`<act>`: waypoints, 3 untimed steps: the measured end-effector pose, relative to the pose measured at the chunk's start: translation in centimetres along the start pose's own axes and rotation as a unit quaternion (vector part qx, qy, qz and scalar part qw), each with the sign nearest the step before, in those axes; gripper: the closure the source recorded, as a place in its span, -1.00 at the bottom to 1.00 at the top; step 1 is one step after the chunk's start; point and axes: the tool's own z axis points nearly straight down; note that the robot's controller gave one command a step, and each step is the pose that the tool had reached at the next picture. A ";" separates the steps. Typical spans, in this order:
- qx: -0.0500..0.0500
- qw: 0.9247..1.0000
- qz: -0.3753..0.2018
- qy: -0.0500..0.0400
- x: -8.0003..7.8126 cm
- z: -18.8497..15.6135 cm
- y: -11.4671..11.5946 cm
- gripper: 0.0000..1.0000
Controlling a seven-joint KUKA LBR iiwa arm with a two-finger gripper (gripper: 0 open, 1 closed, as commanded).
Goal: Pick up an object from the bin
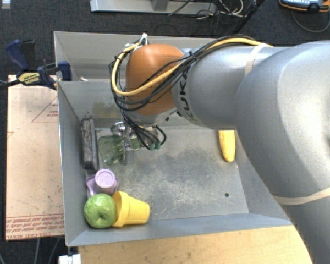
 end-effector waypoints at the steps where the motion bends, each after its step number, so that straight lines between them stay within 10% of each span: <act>1: 0.000 1.000 0.000 -0.001 -0.1 -1.0 0.0 1.00; 3: -0.001 1.000 0.000 -0.002 -0.1 -1.7 0.0 1.00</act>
Offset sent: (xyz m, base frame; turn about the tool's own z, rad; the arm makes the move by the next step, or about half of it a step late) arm 0.0003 0.0000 0.0635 0.0000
